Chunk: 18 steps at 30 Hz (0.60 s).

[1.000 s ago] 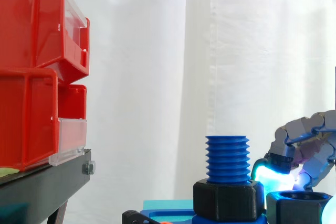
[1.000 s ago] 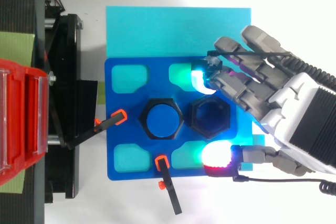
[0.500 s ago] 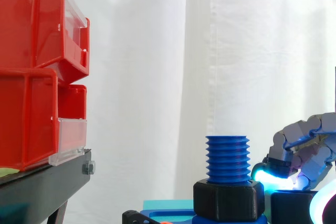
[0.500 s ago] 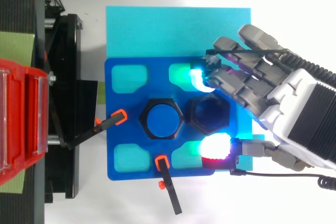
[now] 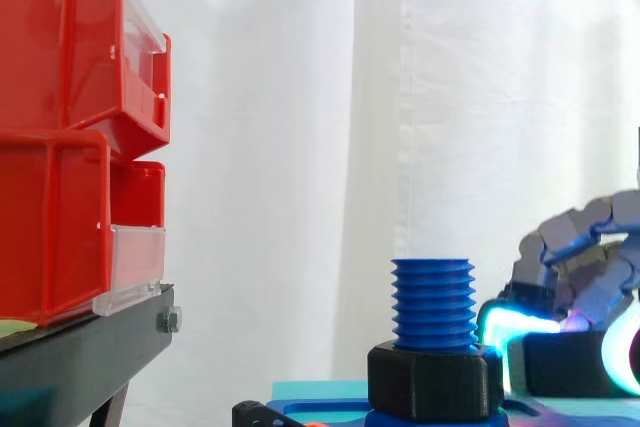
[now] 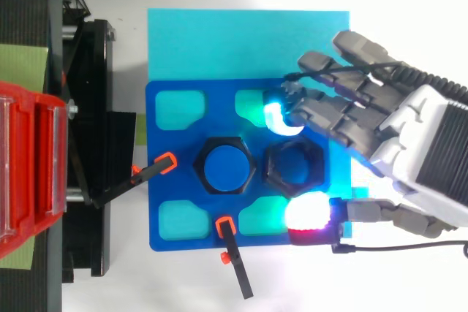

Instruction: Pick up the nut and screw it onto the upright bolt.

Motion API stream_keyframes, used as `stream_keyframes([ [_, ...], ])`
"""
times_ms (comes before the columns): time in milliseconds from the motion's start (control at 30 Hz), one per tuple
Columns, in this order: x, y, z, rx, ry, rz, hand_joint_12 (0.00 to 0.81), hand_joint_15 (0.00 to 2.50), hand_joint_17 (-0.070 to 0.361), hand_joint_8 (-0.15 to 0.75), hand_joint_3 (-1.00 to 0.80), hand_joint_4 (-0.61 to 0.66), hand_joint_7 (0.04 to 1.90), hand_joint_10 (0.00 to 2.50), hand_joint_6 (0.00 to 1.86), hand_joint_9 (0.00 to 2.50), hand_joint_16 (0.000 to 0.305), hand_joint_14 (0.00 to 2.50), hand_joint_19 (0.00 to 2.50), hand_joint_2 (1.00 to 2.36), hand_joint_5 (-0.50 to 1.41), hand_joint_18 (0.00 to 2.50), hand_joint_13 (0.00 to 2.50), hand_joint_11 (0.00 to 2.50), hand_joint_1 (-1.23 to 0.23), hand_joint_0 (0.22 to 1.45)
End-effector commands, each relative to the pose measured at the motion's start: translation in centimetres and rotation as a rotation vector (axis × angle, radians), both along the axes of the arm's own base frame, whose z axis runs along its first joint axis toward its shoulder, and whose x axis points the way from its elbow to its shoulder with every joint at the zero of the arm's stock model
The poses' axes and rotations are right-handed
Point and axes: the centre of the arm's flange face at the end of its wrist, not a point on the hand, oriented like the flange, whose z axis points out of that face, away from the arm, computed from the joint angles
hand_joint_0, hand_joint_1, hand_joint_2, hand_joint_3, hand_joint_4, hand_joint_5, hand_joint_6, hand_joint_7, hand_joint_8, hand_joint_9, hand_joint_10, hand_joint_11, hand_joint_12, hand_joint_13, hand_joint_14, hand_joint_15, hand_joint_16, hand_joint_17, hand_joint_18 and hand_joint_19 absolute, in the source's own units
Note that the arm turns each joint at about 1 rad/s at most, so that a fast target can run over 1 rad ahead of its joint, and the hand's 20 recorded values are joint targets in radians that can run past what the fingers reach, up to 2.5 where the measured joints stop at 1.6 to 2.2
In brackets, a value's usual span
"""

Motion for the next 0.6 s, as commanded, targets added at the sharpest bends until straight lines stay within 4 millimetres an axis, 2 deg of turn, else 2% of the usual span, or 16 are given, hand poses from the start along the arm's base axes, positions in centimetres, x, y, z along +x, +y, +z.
stream_keyframes([
  [0,-0.7,-0.8,1.9,0.006,0.003,-0.007,0.261,0.00,0.053,0.268,-0.34,0.22,1.02,0.00,0.87,0.56,0.024,0.00,0.00,1.02,-0.21,0.16,0.43,0.04,-0.49,0.59],
  [67,-1.3,-1.3,3.0,0.001,0.011,-0.011,0.262,0.00,0.054,0.268,-0.34,0.22,1.02,0.00,0.87,0.56,0.024,0.00,0.00,1.02,-0.21,0.16,0.43,0.03,-0.49,0.59],
  [233,-2.1,-2.5,4.1,-0.008,0.040,-0.024,0.262,0.00,0.054,0.271,-0.34,0.22,1.02,0.00,0.87,0.56,0.024,0.00,0.00,1.02,-0.21,0.16,0.44,0.03,-0.49,0.59],
  [300,-2.9,-3.2,5.6,-0.013,0.045,-0.031,0.263,0.00,0.054,0.272,-0.34,0.22,1.03,0.00,0.87,0.57,0.024,0.00,0.00,1.02,-0.21,0.16,0.44,0.04,-0.49,0.59],
  [333,-3.8,-4.0,7.3,-0.017,0.049,-0.037,0.263,0.00,0.054,0.270,-0.34,0.22,1.02,0.00,0.87,0.57,0.024,0.00,0.00,1.01,-0.21,0.16,0.44,0.03,-0.49,0.59],
  [400,-4.3,-4.3,8.1,-0.024,0.058,-0.040,0.263,0.00,0.054,0.271,-0.34,0.23,1.02,0.00,0.87,0.57,0.024,0.00,0.00,1.01,-0.21,0.17,0.44,0.03,-0.49,0.59],
  [433,-4.8,-4.8,9.1,-0.032,0.059,-0.043,0.263,0.00,0.054,0.273,-0.34,0.23,1.03,0.00,0.87,0.57,0.024,0.00,0.00,1.02,-0.21,0.17,0.44,0.03,-0.49,0.59],
  [567,-5.1,-5.5,10.1,-0.058,0.059,-0.048,0.264,0.00,0.054,0.273,-0.34,0.23,1.03,0.00,0.87,0.57,0.024,0.00,0.00,1.02,-0.21,0.17,0.44,0.04,-0.50,0.59],
])
